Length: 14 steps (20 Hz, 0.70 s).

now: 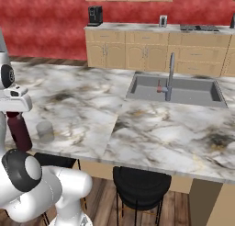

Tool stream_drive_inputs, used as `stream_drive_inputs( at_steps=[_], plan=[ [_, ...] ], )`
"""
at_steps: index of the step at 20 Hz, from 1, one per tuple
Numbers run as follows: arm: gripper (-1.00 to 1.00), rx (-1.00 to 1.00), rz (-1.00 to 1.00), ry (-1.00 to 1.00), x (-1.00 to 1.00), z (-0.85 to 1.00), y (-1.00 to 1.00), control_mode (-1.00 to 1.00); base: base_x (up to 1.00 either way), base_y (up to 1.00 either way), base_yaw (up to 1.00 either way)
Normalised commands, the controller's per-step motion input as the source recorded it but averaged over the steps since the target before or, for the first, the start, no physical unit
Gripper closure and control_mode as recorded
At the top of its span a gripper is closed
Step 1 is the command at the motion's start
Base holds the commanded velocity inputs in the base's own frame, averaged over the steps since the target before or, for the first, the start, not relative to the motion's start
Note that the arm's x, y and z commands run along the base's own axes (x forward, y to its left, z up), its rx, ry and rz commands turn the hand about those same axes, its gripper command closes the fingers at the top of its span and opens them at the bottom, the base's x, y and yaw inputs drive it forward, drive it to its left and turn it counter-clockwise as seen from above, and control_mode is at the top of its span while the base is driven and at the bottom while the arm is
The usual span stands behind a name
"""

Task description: There is a wine glass and glass cup on the dining counter. Place the wine bottle next to the wine glass and the juice bottle next to the glass cup.

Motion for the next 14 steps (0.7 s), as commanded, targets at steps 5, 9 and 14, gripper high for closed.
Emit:
stream_drive_inputs(
  at_steps=[5,9,14],
  plan=[
    [1.00,0.09,0.00,0.00,-0.02,0.16,-0.24,-1.00,0.00,0.00,0.00],
    [1.00,0.11,0.00,0.00,-0.10,0.20,-0.24,-1.00,0.00,0.00,0.00],
    [1.00,0.09,0.00,0.00,-0.15,0.17,-0.27,-1.00,0.00,0.00,0.00]
  ],
)
